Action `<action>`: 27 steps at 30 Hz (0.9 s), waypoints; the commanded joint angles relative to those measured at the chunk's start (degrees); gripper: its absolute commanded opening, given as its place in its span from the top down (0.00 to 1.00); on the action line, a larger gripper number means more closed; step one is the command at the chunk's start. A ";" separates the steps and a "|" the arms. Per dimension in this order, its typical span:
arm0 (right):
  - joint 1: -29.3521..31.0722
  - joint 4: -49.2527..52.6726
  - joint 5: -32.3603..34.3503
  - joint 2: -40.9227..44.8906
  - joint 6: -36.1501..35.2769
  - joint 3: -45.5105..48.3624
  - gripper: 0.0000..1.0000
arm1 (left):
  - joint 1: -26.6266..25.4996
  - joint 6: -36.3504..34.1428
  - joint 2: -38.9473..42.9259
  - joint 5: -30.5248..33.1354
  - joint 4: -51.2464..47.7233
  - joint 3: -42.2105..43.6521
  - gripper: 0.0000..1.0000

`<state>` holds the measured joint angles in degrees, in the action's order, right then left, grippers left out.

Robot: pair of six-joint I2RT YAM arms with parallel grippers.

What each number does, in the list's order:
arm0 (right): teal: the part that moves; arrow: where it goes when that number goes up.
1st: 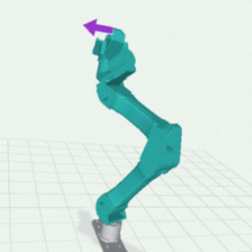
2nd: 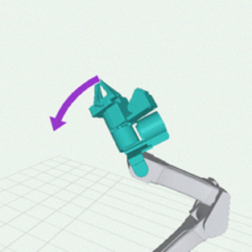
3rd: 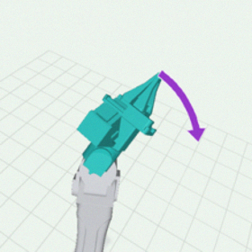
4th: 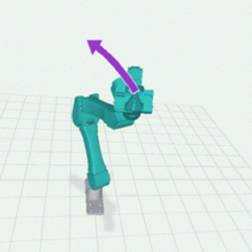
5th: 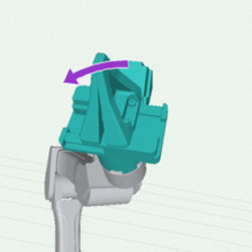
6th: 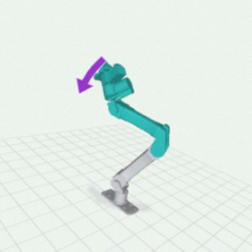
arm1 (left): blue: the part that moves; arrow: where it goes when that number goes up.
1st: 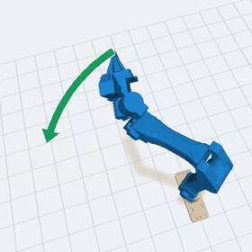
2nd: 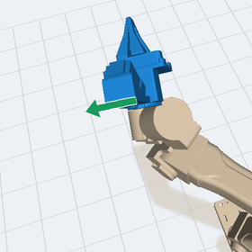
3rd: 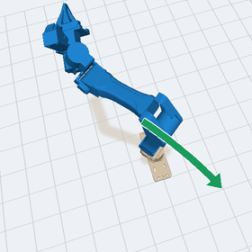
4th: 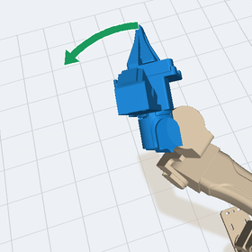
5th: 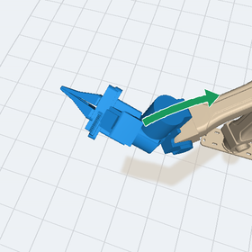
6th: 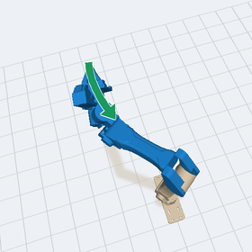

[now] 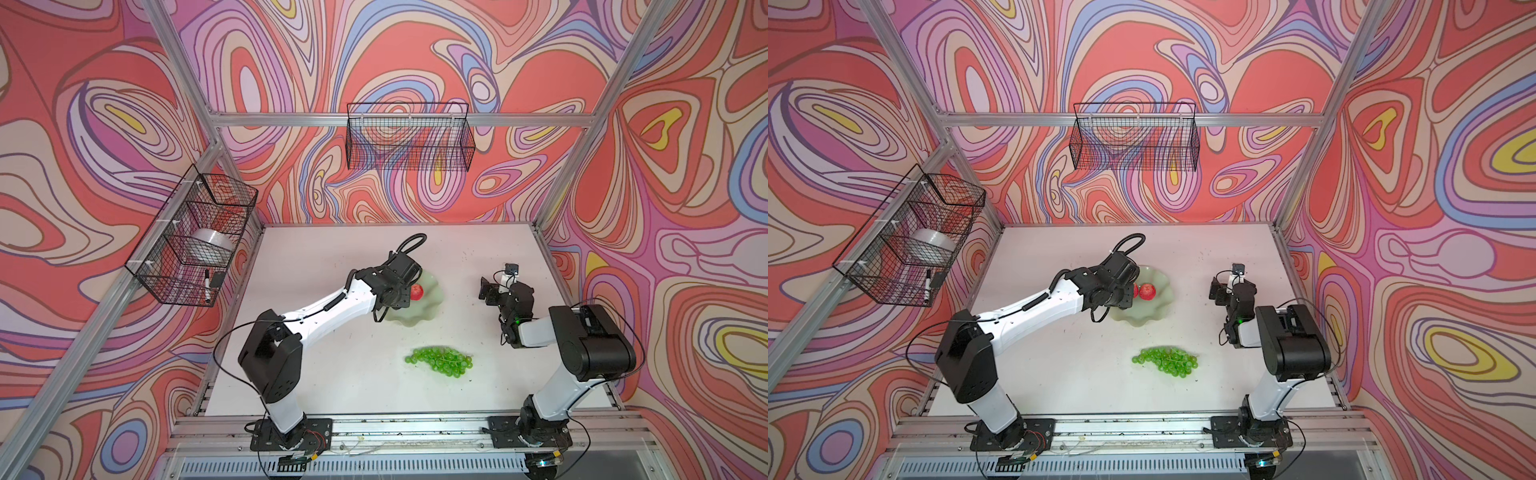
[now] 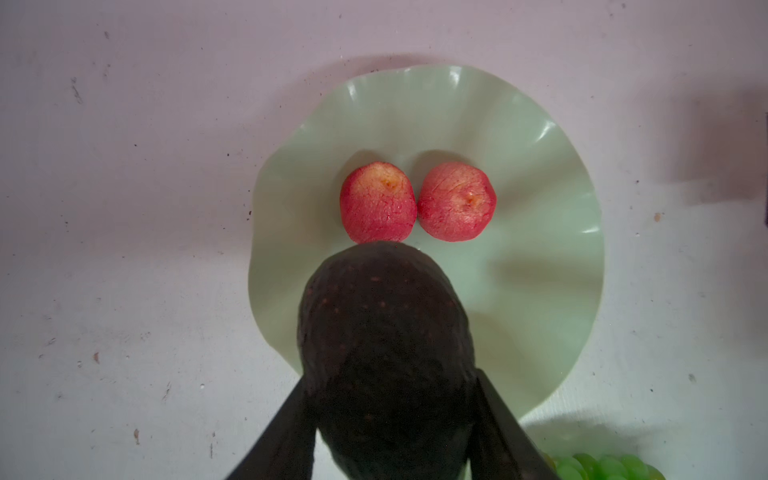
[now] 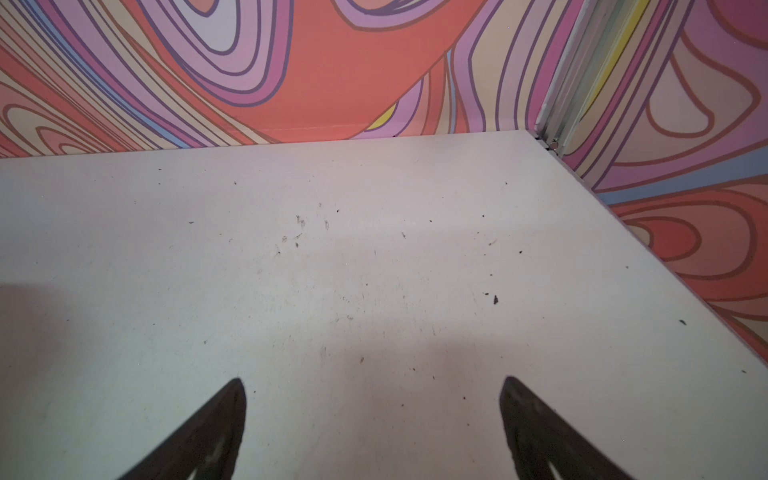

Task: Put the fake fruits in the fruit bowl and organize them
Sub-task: 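Lift the avocado with the left gripper and place it beside the apples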

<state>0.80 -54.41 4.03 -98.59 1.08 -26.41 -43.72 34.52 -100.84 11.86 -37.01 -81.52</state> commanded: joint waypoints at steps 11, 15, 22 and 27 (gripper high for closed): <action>-0.26 -0.09 0.19 0.41 -0.18 -0.61 0.02 | 0.67 5.35 -8.92 -2.62 2.12 -0.64 0.58; -0.19 -0.12 0.19 0.41 -0.19 -0.65 0.02 | 0.66 6.01 -10.89 -2.60 2.43 -0.75 0.58; -0.22 -0.16 0.19 0.41 -0.20 -0.57 0.02 | 0.66 5.80 -9.73 -3.08 1.81 -1.21 0.42; -0.19 -0.15 0.15 0.41 -0.20 -0.61 0.02 | 0.66 4.63 -4.72 -4.95 1.74 -1.84 0.29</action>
<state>0.80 -54.41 4.03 -98.56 1.08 -26.41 -43.07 39.20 -110.63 7.88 -34.85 -81.80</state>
